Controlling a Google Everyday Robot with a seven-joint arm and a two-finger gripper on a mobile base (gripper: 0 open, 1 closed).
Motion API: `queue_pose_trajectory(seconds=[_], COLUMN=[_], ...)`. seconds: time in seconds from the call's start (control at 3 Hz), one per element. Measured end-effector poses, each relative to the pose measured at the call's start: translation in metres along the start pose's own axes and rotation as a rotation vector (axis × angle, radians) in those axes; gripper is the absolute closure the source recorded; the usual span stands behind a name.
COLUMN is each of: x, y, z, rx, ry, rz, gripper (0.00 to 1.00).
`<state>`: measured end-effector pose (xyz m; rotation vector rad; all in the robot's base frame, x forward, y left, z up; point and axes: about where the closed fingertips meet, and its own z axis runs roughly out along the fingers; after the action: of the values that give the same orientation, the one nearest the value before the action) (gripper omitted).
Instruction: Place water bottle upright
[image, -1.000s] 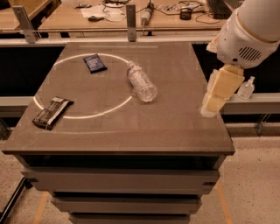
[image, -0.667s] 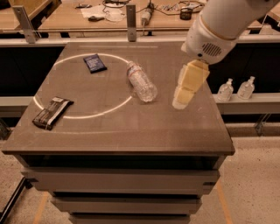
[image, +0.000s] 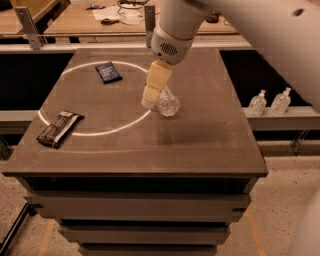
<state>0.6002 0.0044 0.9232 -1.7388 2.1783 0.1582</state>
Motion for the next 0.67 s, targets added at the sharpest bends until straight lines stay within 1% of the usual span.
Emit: queue_pose_trajectory(seconds=[0.33, 0.67], x=[-0.020, -0.025], y=[-0.023, -0.049], z=[0.032, 0.062], rx=[0.028, 0.073], ry=[0.040, 0.078], rz=[0.040, 0.106], gripper=[0.00, 0.00])
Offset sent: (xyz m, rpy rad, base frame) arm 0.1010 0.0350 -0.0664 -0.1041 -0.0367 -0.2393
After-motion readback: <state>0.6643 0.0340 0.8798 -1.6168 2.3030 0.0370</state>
